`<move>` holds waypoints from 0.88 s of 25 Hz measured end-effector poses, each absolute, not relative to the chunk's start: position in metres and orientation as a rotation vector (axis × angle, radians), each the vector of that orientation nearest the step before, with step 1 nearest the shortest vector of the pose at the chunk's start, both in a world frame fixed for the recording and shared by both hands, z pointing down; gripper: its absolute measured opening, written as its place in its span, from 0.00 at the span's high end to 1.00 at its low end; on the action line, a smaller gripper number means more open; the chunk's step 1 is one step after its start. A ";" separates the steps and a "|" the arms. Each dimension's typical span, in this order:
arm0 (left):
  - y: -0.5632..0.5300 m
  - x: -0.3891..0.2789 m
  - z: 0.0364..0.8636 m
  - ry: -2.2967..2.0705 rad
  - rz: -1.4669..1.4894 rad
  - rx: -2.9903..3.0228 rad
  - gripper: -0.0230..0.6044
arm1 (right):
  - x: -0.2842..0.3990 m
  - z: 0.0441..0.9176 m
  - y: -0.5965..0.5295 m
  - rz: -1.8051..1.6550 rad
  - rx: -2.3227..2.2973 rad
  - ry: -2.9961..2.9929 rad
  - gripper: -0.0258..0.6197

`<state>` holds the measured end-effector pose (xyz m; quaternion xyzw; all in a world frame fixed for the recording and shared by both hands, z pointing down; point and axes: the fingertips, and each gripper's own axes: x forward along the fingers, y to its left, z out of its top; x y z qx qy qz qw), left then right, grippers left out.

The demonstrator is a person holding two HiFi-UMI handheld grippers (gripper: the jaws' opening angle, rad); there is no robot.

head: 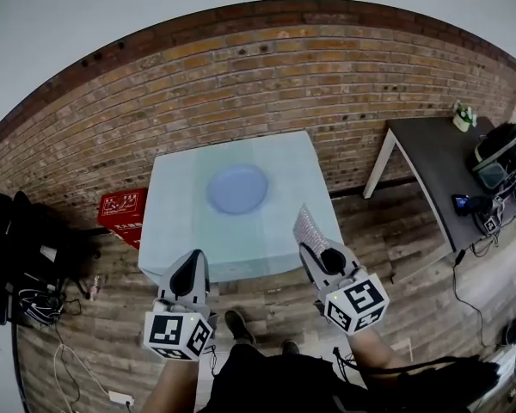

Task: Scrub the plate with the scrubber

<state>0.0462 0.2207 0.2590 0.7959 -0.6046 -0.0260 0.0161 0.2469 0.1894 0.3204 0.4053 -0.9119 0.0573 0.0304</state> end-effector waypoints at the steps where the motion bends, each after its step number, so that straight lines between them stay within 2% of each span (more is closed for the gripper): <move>1: 0.215 0.042 0.261 -1.882 -0.084 2.469 0.95 | 0.243 0.320 0.184 0.172 1.245 -2.808 0.84; 22: 0.050 -0.049 0.293 -1.736 -0.079 2.473 0.95 | 0.155 0.329 0.036 0.186 1.308 -2.699 0.84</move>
